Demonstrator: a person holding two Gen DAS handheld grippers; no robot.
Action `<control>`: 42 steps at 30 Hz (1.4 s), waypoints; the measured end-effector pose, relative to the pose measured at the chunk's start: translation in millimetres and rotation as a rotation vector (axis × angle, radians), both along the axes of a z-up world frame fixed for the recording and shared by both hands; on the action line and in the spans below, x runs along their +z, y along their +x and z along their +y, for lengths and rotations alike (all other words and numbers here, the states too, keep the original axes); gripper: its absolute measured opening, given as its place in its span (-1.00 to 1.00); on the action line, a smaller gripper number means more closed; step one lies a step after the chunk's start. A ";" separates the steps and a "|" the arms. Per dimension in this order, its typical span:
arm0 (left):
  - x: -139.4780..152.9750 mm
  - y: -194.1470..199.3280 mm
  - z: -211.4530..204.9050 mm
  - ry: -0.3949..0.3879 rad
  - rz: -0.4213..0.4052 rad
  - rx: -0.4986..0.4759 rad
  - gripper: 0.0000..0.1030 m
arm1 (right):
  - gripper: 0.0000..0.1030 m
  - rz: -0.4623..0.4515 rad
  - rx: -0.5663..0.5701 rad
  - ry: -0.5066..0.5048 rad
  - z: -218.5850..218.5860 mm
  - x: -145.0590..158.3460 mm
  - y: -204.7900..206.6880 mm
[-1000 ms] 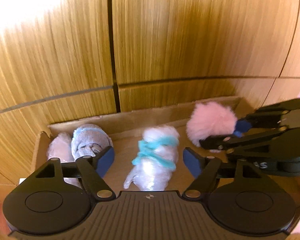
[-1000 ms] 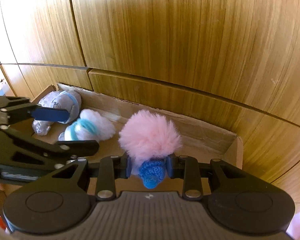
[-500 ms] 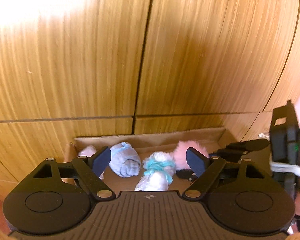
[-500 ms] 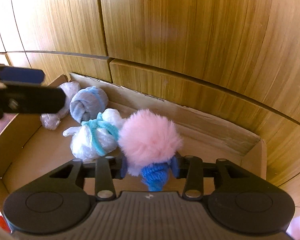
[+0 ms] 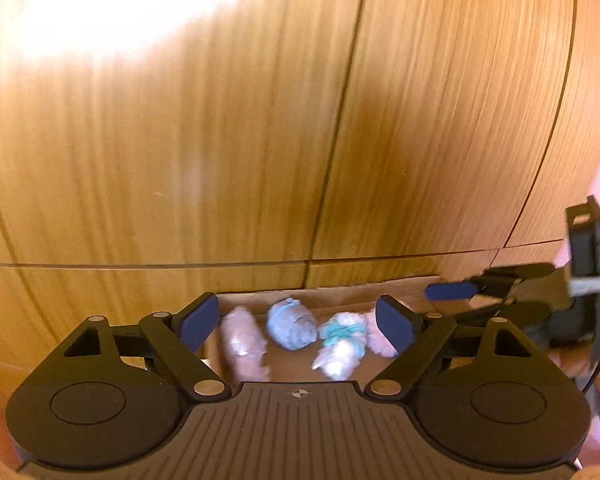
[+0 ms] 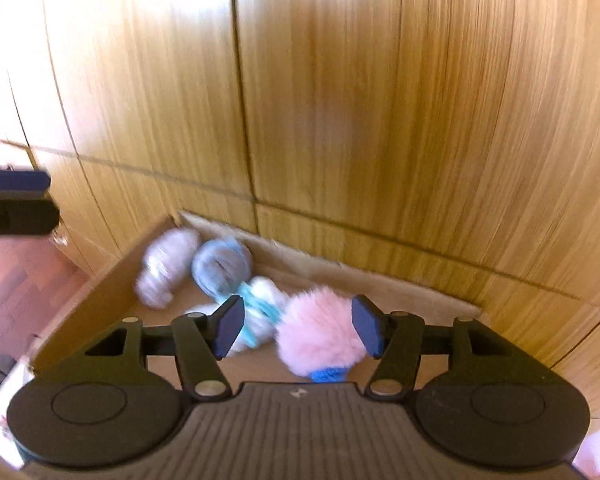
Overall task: Organize objects
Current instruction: 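Lower the pink fluffy ball into the box and open the right tool, then move both tools back over the bundles on the table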
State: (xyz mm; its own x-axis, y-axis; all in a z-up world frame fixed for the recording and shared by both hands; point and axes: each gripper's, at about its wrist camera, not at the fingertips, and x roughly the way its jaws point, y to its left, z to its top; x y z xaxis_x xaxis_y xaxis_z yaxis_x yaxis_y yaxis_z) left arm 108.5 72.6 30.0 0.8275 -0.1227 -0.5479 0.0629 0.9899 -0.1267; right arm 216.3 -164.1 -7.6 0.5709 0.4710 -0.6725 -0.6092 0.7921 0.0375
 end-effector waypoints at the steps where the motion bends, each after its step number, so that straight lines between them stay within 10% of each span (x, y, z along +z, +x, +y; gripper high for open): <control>1: 3.4 -7.4 4.7 0.004 -0.011 0.008 0.73 | 0.09 -0.006 -0.001 0.010 5.8 4.9 -3.2; 12: 21.6 -122.5 78.7 0.045 -0.113 0.187 0.86 | 0.29 -0.038 0.096 0.278 23.7 90.3 -136.8; 21: 6.1 -222.7 133.5 0.155 -0.194 0.315 0.98 | 0.51 0.057 0.234 0.460 -9.2 64.5 -309.8; 32: -56.2 -256.5 85.6 0.246 -0.149 0.123 0.99 | 0.58 -0.139 -0.053 0.047 -43.6 -13.2 -390.0; 42: -107.6 -232.8 7.1 0.278 -0.018 -0.010 0.99 | 0.80 -0.223 -0.094 -0.014 -34.4 -51.1 -376.4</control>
